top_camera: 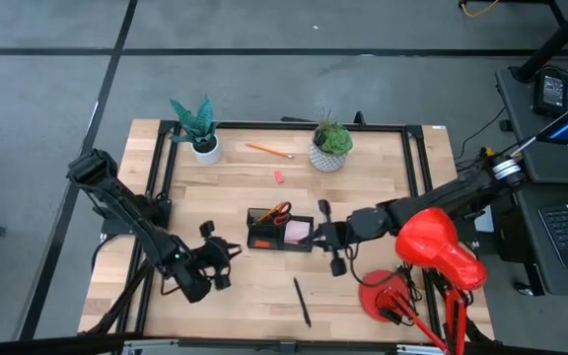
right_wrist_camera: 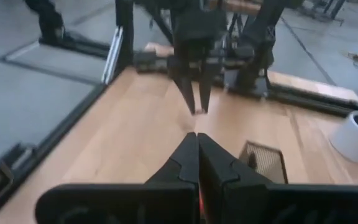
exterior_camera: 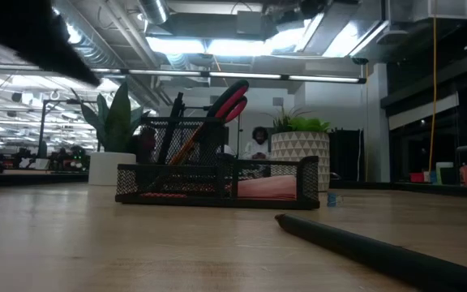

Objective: Pick and place office supplies into organizer
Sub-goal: Put the pink binder clip into the desk organizer

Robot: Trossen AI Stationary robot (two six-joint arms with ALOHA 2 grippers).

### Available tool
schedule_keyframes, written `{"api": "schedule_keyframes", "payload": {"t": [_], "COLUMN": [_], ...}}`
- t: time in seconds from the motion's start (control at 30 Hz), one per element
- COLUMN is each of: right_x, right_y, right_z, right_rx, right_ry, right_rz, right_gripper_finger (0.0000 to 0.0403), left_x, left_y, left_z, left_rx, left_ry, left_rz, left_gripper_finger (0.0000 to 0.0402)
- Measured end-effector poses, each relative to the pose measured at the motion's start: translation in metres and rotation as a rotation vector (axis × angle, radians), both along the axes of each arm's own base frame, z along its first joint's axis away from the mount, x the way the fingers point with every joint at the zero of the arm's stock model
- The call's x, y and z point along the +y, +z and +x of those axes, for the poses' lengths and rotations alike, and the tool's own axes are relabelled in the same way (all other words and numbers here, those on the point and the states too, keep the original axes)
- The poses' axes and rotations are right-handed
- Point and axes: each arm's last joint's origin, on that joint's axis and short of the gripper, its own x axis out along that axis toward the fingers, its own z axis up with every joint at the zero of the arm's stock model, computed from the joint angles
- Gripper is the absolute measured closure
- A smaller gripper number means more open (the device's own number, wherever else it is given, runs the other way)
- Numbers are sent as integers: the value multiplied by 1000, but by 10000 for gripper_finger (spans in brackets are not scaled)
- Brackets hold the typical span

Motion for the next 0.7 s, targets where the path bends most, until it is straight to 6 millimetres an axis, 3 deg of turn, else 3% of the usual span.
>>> {"api": "schedule_keyframes", "payload": {"t": [0.1,0.23,0.37,0.53,0.7], "right_x": [-4,-11,-19,-29,-33], "right_y": [-3,-42,-71,-84,-89], "right_z": [-11,-28,-52,-77,-89], "right_rx": [29,15,-38,-115,-128], "right_ry": [-8,-14,-19,-20,-21], "right_rz": [-15,12,61,95,107], "right_gripper_finger": [402,402,403,403,403], "left_x": [-1,1,15,46,61], "left_y": [6,9,6,-4,-6], "left_z": [12,33,54,74,80], "left_rx": [-81,-120,-92,-27,-12], "left_ry": [-8,-76,-128,-88,-49], "left_rz": [-19,-41,-85,-187,-215], "left_gripper_finger": [348,348,348,348,350]}}
